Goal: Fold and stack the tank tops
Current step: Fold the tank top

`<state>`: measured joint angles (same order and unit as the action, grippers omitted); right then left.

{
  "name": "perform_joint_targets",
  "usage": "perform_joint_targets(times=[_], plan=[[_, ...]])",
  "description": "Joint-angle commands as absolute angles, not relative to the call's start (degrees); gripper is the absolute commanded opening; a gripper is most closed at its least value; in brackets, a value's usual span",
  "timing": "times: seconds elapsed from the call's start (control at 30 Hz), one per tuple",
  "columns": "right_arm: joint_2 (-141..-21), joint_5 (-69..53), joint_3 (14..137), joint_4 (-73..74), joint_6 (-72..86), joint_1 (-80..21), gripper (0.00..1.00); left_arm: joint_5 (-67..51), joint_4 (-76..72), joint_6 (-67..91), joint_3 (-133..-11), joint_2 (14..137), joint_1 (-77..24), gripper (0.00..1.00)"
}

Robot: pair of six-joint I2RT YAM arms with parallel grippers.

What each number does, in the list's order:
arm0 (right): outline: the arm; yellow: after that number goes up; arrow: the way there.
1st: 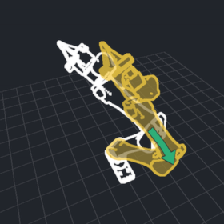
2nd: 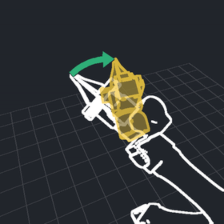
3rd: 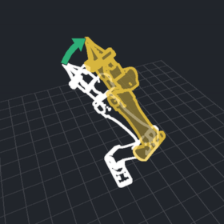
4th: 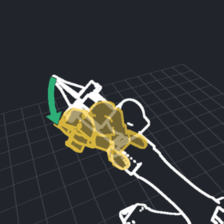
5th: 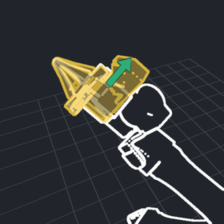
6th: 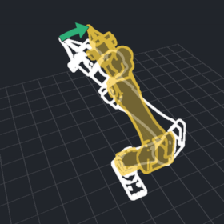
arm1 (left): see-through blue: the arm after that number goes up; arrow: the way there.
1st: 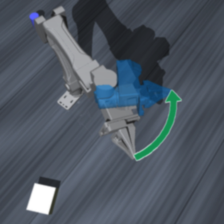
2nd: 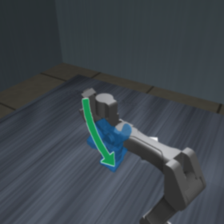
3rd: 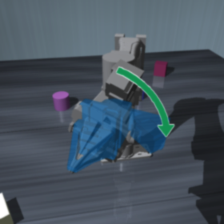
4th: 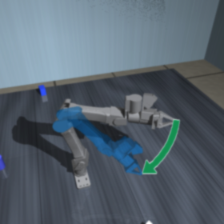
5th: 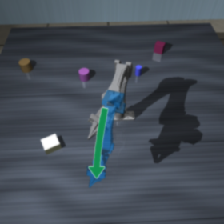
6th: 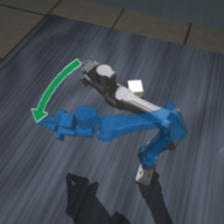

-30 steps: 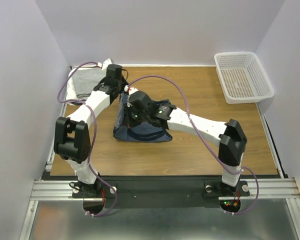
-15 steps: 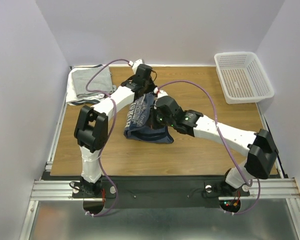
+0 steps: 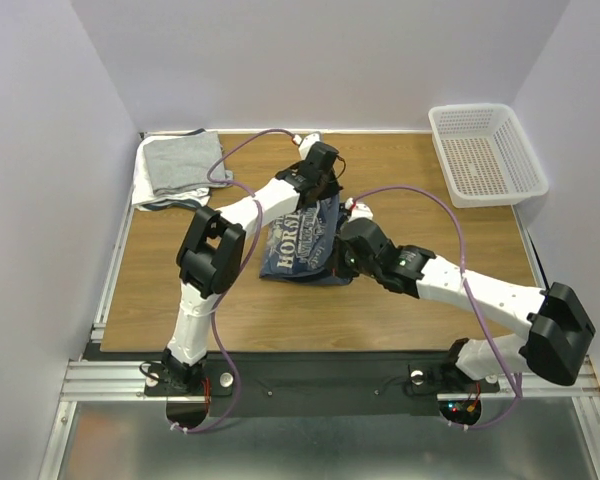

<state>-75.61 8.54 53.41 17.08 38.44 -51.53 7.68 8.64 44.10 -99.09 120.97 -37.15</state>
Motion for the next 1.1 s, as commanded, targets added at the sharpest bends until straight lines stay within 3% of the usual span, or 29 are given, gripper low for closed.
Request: perform_joint_targets(times=[0.0,0.3,0.33,0.43,0.53,0.6,0.77,0.9,1.07], plan=[[-72.3,9.0,50.0,15.6,41.3,-52.1,0.0,9.2,4.3,44.7,-103.6,122.2,-38.2,0.0],[-67.6,14.0,43.0,15.6,44.6,-52.0,0.02,7.2,1.1,44.9,-103.1,125.1,-40.5,0.0],[-66.5,14.6,42.1,15.7,45.5,-52.1,0.05,7.0,0.7,44.7,-103.0,125.2,-40.8,0.04],[-64.1,17.1,39.5,17.0,47.7,-52.0,0.3,5.4,-4.2,43.4,-101.1,124.0,-41.0,0.32],[-62.9,21.0,40.2,19.9,49.2,-52.0,0.48,4.3,-7.1,41.8,-100.0,122.5,-40.8,0.4],[-62.7,24.3,41.5,23.0,49.4,-51.9,0.55,2.9,-7.5,40.9,-100.5,121.1,-39.9,0.46],[-65.8,27.9,48.2,26.2,47.5,-51.9,0.58,3.2,-4.6,40.1,-97.6,114.0,-36.3,0.52],[-78.5,26.5,58.6,26.2,40.3,-51.5,0.59,4.7,1.1,40.7,-89.0,106.9,-30.0,0.52],[-92.3,20.7,69.5,24.4,34.6,-51.2,0.54,-1.9,1.5,39.0,-76.7,99.2,-22.8,0.54]])
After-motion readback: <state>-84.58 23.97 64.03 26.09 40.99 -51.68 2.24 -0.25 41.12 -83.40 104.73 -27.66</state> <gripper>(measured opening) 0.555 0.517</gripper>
